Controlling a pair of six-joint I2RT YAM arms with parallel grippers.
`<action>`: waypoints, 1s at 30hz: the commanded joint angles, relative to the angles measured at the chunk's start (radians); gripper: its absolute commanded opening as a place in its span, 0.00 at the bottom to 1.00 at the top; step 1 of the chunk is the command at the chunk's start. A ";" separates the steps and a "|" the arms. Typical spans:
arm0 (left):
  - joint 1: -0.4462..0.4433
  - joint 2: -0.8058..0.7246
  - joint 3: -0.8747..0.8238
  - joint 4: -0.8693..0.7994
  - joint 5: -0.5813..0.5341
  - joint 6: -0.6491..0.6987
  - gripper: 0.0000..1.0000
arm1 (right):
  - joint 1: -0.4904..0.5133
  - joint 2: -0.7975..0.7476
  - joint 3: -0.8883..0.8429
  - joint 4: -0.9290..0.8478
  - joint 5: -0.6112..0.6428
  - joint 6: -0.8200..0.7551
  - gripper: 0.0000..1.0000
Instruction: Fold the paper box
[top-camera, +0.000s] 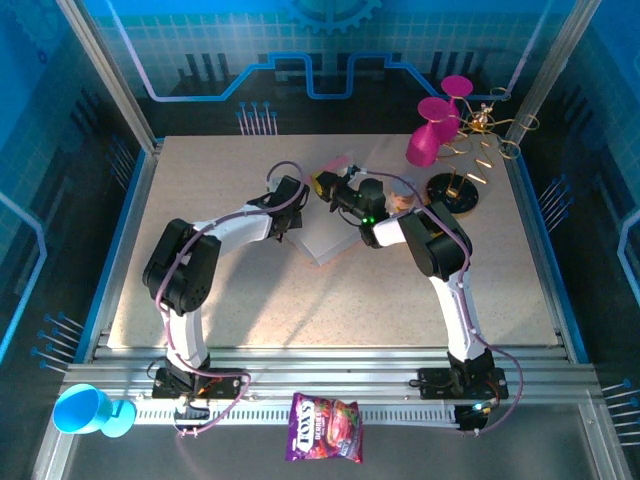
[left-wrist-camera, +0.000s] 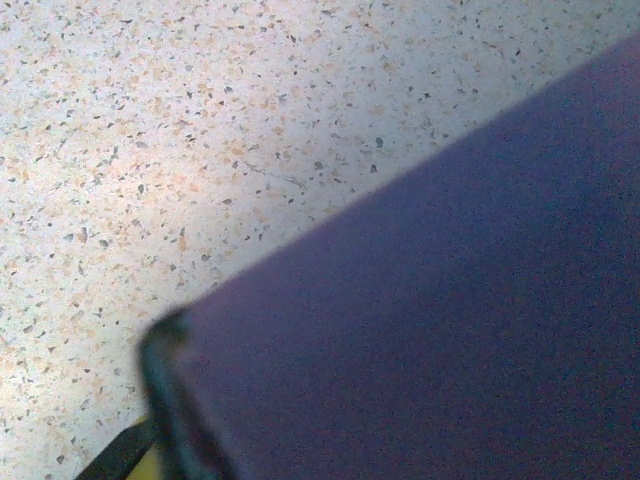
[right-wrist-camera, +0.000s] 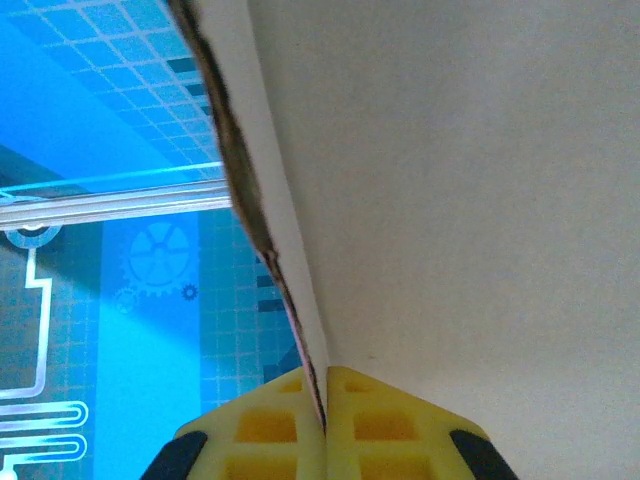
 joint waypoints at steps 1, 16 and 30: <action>-0.008 0.053 0.024 -0.054 -0.023 -0.019 0.20 | 0.024 0.002 -0.023 0.012 -0.028 0.014 0.00; -0.010 0.076 0.040 -0.053 -0.080 -0.024 0.00 | 0.016 -0.050 -0.043 -0.016 0.031 0.019 0.25; 0.049 0.001 0.123 -0.252 -0.004 0.024 0.00 | 0.005 -0.438 -0.110 -0.446 0.204 -0.189 0.64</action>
